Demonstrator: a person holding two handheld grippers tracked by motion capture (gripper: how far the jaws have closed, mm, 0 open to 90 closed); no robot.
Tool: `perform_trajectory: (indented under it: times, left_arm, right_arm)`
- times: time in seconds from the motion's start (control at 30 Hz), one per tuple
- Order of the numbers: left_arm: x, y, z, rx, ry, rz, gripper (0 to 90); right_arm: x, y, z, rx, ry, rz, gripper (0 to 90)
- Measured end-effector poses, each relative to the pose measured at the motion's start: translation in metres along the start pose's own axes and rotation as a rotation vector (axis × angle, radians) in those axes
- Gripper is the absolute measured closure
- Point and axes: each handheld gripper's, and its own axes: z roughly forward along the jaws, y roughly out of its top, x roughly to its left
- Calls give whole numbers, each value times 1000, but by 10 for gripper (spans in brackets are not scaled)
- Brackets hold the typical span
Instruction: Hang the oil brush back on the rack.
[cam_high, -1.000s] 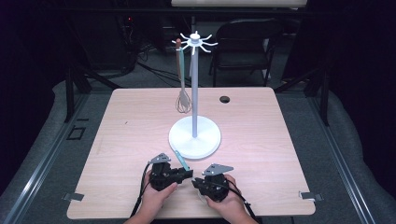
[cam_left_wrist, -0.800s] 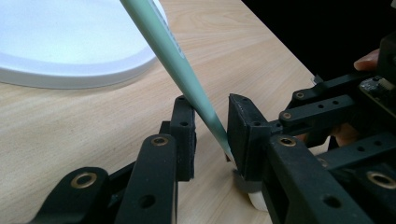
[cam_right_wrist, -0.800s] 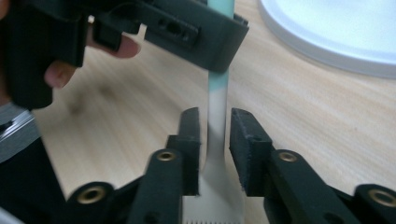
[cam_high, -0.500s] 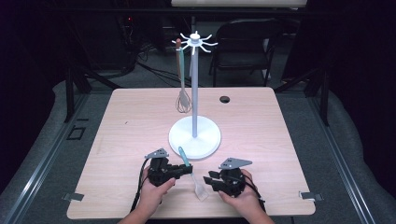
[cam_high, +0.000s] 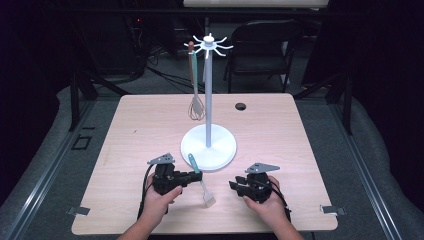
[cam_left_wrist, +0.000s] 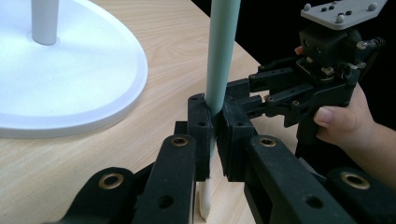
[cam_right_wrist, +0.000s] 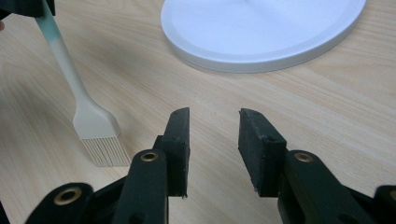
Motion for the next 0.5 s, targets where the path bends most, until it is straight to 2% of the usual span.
perform_trajectory:
  times: [0.13,0.37,0.5]
  left_arm:
    - [-5,18,-3,28,12,62,847]
    - [-12,53,-13,54,33,123,847]
    - [-19,76,-18,69,59,185,847]
  right_arm:
    - [0,0,1,1,-1,0,638]
    - [-4,0,0,1,0,4,631]
    - [-7,-1,1,-6,-14,-5,612]
